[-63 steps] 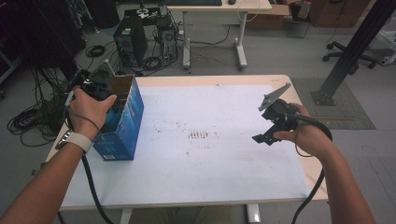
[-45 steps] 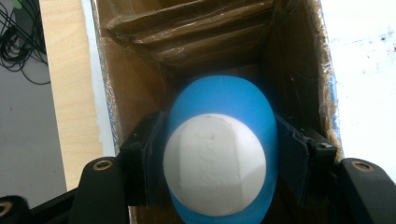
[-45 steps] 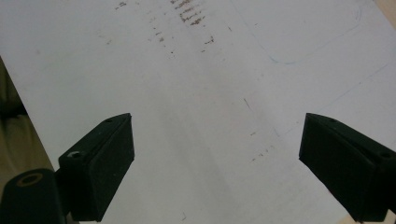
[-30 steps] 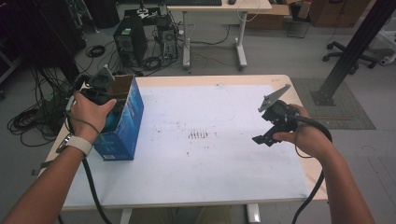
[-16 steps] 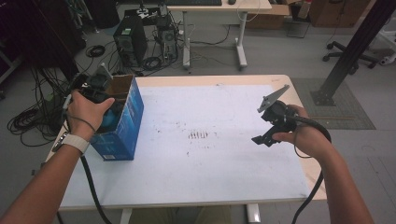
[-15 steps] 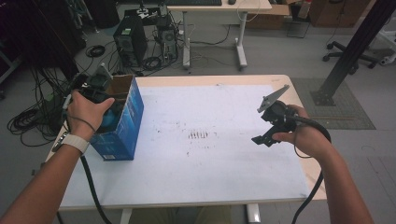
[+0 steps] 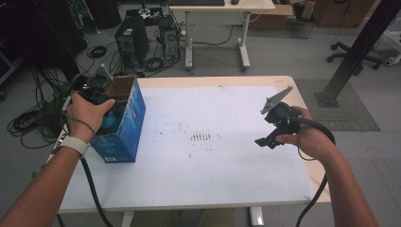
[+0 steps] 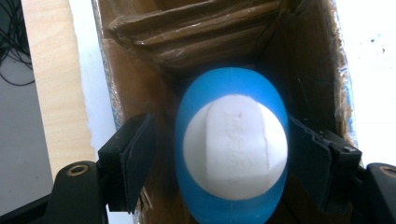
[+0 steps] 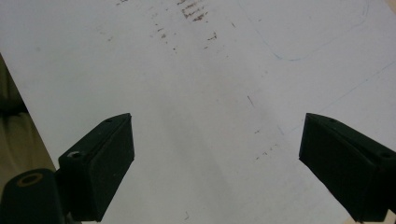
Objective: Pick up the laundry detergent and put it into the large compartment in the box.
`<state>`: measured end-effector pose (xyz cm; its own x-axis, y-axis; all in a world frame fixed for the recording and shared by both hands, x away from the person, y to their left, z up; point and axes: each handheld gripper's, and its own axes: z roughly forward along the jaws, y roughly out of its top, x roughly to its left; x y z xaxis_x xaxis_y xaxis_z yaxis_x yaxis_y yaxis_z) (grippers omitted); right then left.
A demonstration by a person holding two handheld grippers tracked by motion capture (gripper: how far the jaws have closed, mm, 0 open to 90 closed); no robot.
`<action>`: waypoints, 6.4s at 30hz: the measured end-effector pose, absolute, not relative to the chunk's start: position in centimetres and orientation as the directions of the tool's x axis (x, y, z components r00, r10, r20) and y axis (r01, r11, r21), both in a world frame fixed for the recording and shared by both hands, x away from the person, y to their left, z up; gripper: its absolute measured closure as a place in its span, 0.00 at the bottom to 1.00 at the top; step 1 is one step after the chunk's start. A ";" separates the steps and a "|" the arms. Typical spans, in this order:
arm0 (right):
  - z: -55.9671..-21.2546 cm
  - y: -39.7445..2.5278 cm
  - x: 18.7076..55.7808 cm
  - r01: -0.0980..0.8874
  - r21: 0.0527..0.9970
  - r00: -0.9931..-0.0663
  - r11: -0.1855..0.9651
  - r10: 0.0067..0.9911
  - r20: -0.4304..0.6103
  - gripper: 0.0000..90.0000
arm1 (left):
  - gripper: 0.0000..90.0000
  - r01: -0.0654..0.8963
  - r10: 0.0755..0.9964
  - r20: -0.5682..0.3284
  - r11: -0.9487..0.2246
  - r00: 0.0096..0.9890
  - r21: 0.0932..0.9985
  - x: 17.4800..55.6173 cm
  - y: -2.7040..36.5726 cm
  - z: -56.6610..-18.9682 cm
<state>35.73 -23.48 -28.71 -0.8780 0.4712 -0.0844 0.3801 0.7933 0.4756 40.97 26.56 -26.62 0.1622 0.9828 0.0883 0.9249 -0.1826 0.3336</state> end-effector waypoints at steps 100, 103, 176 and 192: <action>-28.1 -23.2 35.3 0.371 0.477 -0.880 0.797 0.466 -0.094 0.11 | 0.11 0.906 0.944 0.041 -0.327 0.328 0.268 39.4 25.0 -19.7; -28.1 -23.2 35.3 0.372 0.478 -0.879 0.796 0.467 -0.092 0.12 | 0.11 0.906 0.942 0.040 -0.331 0.333 0.263 39.4 24.8 -19.3; -28.2 -23.4 35.1 0.380 0.475 -0.876 0.794 0.474 -0.091 0.11 | 0.12 0.613 0.627 -0.004 -0.761 0.779 0.214 38.0 16.9 -17.2; -28.1 -23.1 35.3 0.382 0.475 -0.876 0.793 0.475 -0.087 0.11 | 0.11 0.449 0.456 -0.019 -0.868 0.890 0.214 38.3 15.2 -17.8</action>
